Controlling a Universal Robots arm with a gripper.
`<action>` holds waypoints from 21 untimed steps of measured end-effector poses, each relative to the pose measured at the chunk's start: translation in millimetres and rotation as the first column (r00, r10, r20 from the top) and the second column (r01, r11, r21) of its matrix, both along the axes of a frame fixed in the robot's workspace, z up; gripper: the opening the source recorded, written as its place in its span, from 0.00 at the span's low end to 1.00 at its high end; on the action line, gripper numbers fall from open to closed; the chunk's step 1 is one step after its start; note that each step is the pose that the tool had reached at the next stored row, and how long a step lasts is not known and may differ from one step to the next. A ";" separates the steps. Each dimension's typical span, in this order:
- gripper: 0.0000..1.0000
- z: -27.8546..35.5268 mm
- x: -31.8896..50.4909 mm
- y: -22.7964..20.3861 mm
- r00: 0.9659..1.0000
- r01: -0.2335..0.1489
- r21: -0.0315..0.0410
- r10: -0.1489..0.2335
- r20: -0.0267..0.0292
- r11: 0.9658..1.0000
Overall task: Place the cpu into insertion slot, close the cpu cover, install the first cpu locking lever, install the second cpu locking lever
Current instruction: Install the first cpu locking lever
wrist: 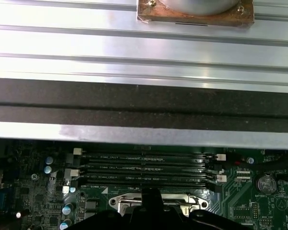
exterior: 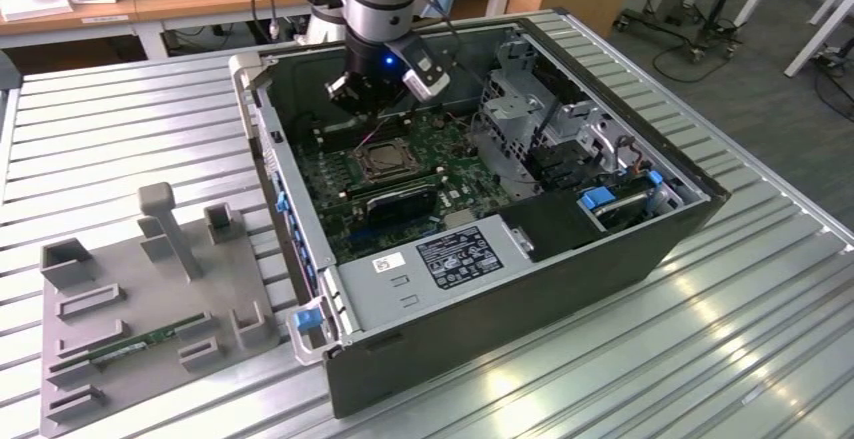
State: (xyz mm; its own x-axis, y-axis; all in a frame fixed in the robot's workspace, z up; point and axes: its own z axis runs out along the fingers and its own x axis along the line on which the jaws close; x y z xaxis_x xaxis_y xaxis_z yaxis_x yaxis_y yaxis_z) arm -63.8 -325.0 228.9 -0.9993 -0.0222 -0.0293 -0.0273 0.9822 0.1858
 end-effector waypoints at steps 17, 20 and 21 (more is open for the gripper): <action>0.11 -4.1 2.9 1.4 1.000 -0.004 0.011 0.004 0.000 1.000; 0.11 -4.4 3.2 1.4 1.000 -0.004 0.011 0.004 0.000 1.000; 0.11 -4.5 3.2 1.5 1.000 -0.004 0.011 0.004 0.000 1.000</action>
